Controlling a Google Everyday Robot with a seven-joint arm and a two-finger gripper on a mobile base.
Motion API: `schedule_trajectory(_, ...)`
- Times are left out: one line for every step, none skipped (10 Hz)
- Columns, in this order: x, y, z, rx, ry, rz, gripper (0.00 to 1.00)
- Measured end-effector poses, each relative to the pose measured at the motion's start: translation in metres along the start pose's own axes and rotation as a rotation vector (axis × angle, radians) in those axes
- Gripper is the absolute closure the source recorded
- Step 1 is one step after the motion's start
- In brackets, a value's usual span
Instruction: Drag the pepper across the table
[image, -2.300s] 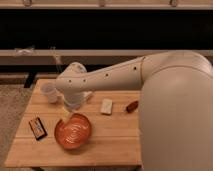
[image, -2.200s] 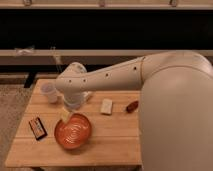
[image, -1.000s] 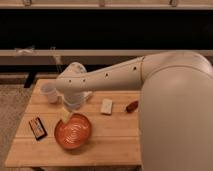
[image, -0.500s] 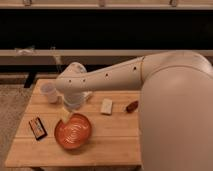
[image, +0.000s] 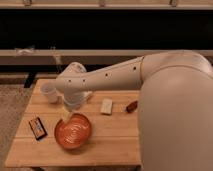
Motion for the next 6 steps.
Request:
schedule_trajectory(0.002,-0.008,0.005,0.017,0.027,0.048,0.2)
schedule_trajectory(0.007,-0.025,0.009,0.037,0.057,0.106,0.2)
schedule_trajectory(0.011,-0.045,0.014,0.057,0.08,0.163,0.2)
schedule_trajectory(0.017,-0.067,0.02,0.075,0.108,0.229,0.2)
schedule_trajectory(0.026,-0.087,0.024,0.091,0.13,0.292,0.2)
schedule_trajectory(0.04,-0.104,0.026,0.105,0.148,0.358,0.2)
